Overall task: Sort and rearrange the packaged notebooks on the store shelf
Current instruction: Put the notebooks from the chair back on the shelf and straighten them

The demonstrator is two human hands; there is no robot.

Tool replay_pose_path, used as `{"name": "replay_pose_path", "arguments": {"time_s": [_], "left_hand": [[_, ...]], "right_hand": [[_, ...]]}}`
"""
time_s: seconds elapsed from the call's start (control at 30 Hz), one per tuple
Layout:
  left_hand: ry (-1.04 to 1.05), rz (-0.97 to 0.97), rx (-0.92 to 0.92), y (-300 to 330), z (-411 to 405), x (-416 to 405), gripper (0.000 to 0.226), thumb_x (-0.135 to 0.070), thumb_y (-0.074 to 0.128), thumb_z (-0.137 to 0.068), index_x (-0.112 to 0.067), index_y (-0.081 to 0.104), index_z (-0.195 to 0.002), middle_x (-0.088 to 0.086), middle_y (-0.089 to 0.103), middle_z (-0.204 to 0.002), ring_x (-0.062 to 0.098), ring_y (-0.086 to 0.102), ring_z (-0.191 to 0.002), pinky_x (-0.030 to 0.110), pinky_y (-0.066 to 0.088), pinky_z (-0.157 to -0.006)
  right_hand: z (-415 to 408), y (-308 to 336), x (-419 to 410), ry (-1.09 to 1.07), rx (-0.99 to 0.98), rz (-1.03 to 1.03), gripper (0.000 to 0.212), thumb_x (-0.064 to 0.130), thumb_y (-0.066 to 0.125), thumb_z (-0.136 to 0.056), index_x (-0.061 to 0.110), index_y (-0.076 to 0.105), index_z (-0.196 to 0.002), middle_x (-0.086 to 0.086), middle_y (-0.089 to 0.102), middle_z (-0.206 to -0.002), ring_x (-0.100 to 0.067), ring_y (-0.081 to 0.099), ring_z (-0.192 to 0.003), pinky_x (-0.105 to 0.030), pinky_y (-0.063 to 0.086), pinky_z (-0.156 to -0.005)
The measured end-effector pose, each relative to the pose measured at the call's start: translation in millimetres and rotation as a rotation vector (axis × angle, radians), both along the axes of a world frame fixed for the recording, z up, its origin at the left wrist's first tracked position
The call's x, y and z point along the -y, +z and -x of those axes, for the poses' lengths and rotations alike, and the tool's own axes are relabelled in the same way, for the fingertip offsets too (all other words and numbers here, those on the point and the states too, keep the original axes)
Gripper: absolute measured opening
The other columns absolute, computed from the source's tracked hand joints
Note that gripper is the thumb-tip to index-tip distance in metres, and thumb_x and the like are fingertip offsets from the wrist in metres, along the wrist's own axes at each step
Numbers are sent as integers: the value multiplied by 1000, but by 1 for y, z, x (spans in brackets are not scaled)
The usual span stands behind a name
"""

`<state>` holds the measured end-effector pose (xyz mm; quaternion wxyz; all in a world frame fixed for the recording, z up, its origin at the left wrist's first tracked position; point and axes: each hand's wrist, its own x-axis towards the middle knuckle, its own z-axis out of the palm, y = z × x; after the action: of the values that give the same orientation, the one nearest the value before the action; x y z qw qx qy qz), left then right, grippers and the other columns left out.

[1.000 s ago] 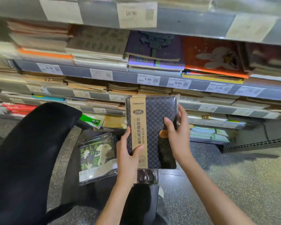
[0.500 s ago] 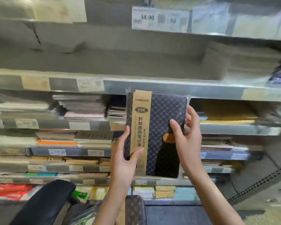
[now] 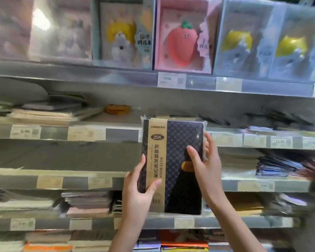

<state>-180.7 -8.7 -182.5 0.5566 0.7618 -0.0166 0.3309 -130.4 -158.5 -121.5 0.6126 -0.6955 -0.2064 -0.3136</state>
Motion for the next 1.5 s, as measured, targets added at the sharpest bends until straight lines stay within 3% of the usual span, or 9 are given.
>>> {"name": "replay_pose_path", "arguments": {"time_s": [0.17,0.3,0.47,0.67,0.77,1.03,1.23,1.37,1.5], "left_hand": [[0,9,-9,51,-21,-1,70,-25,68,-80,-52,28,-131,-13,42,-117,-20,40,-91,15,30,-95],[-3,-14,15,81,-45,-3,70,-26,68,-82,-45,30,-137,-12,42,-117,-25,38,-86,18,33,-94],[32,-133,-100,104,-60,-7,67,-31,62,-86,-40,26,-142,-3,43,-131,-6,38,-90,26,43,-91],[74,-271,-268,122,-67,-13,66,-42,54,-89,-45,17,-143,0,41,-137,0,42,-87,20,40,-68],[108,-311,-314,125,-70,-15,68,-47,53,-88,-46,13,-143,0,47,-133,8,56,-83,23,44,-58],[90,-357,-344,138,-70,-17,70,-46,55,-87,-36,18,-146,-2,46,-138,20,50,-116,42,47,-92],[53,-411,-399,158,-64,-16,66,-41,52,-91,-28,21,-147,-4,48,-138,19,44,-124,40,38,-101],[47,-456,-436,172,-62,-18,64,-42,53,-90,-24,27,-146,-4,46,-140,19,46,-121,36,37,-100],[16,-474,-511,197,-68,-21,64,-42,55,-89,-14,33,-142,4,43,-142,23,48,-118,32,39,-95]], "right_hand": [[-34,40,-2,-22,25,23,43,23,60,-89,42,39,-123,25,52,-113,8,53,-106,-35,49,-97],[-66,70,-4,-61,9,79,52,23,60,-89,21,38,-136,9,53,-128,-3,52,-116,-35,44,-102],[-95,82,-5,-68,-110,139,58,36,60,-87,19,38,-138,-2,52,-133,-15,49,-121,-42,41,-104],[-82,89,4,-21,-160,229,48,32,57,-91,16,40,-133,21,53,-100,2,55,-89,-5,39,-79],[-69,81,6,-81,-104,299,61,34,57,-89,17,31,-142,0,42,-142,-15,41,-129,-34,35,-108],[-6,1,14,-253,213,421,49,46,50,-89,28,41,-134,14,21,-148,-8,21,-138,-33,23,-109],[3,-42,3,-339,332,495,74,30,55,-83,39,15,-145,8,-3,-157,-21,-2,-145,-43,15,-109],[-11,-36,-7,-407,386,514,80,29,53,-83,33,6,-148,2,-13,-157,-27,-5,-144,-51,28,-104],[-24,-10,-16,-455,505,469,86,18,57,-85,33,-1,-148,2,-16,-156,-34,-1,-143,-30,12,-116]]}}
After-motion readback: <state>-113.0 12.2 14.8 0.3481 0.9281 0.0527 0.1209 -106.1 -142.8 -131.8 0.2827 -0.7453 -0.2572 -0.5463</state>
